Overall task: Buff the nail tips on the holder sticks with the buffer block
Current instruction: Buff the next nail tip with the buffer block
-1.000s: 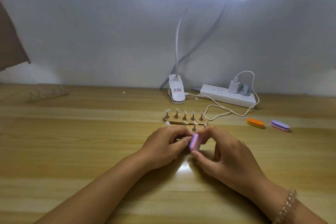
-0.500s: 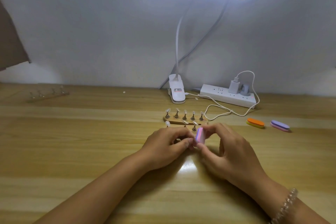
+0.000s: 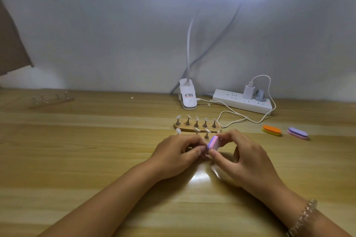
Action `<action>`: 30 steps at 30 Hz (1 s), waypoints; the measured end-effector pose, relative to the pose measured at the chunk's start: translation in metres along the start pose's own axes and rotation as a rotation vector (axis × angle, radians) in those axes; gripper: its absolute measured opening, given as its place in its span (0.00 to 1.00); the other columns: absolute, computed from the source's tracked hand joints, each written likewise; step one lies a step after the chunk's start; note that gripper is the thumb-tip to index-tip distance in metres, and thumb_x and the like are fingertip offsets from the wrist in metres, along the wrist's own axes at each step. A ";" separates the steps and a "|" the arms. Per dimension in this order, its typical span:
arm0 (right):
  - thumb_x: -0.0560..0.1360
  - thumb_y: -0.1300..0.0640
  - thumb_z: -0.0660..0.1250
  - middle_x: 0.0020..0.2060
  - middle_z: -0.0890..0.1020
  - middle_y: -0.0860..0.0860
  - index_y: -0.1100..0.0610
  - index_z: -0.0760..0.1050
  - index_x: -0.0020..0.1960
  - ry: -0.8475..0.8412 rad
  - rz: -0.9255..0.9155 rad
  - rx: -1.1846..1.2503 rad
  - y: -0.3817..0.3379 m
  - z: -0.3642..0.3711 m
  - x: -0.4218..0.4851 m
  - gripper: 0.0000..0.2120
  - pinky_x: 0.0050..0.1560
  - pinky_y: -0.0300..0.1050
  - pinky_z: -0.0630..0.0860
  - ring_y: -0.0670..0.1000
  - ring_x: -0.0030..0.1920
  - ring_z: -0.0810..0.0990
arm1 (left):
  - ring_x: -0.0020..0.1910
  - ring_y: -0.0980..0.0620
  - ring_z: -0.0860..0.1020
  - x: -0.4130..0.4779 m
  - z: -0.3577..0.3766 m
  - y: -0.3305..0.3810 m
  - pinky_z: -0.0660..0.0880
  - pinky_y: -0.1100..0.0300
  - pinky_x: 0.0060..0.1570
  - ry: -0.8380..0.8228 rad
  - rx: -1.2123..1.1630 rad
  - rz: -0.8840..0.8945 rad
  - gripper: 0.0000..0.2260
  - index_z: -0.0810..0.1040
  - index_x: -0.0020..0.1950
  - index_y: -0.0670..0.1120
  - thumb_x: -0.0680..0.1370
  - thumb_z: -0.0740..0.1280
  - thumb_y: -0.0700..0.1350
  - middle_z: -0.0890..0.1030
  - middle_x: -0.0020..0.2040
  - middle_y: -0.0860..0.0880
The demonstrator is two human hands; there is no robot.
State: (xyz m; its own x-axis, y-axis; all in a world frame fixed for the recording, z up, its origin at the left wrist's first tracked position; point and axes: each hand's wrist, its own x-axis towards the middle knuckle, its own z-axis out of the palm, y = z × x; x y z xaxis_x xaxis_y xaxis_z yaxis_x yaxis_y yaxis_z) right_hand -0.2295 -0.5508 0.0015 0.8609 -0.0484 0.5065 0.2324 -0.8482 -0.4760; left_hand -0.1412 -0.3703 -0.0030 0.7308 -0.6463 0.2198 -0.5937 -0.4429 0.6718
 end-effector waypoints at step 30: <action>0.70 0.43 0.70 0.44 0.77 0.37 0.45 0.74 0.50 -0.028 -0.069 -0.058 -0.009 -0.001 -0.004 0.11 0.33 0.30 0.61 0.30 0.36 0.71 | 0.44 0.61 0.76 0.000 0.001 -0.003 0.74 0.56 0.48 0.018 0.050 0.025 0.07 0.81 0.53 0.58 0.80 0.66 0.47 0.80 0.43 0.63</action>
State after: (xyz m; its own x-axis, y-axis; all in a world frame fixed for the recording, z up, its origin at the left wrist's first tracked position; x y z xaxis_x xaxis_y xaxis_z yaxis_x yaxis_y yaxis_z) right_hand -0.2353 -0.5435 0.0045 0.8564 0.0254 0.5157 0.2655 -0.8783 -0.3977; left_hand -0.1401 -0.3698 -0.0058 0.7211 -0.6466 0.2488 -0.6276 -0.4576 0.6298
